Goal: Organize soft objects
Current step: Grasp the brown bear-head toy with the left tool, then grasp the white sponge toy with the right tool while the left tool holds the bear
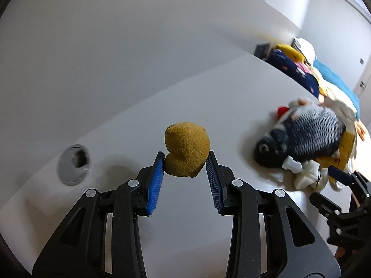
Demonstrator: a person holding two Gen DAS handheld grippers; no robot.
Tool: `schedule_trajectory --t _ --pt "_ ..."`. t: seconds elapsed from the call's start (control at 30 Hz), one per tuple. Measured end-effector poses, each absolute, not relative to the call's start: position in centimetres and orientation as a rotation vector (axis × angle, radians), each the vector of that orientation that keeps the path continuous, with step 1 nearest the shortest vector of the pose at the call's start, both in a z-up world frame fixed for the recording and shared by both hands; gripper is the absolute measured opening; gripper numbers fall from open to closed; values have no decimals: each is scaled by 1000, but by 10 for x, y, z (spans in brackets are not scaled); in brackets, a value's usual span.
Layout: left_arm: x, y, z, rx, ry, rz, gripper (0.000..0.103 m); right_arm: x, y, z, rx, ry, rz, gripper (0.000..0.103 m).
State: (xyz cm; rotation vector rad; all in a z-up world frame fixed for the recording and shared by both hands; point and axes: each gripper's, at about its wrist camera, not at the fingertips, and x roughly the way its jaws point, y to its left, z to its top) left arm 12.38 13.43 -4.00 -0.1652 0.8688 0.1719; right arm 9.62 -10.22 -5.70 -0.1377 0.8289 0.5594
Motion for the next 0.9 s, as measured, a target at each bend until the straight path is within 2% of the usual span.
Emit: schedule_trajectory --t 0.47,0.5,0.53,0.77,0.9 --pt "117 145 -29 -177 847 218 36 115 -69 -70 -301 838 570 80" --pt "117 145 -29 -174 848 217 36 116 -67 -72 -312 844 568 77" --pt "117 144 -29 -174 848 216 36 118 -64 -75 -330 854 570 70" --pt "118 148 -28 -193 848 209 36 121 -68 -77 -321 854 541 52" --pt "117 142 -26 -181 842 196 36 116 -73 -75 -313 843 540 45"
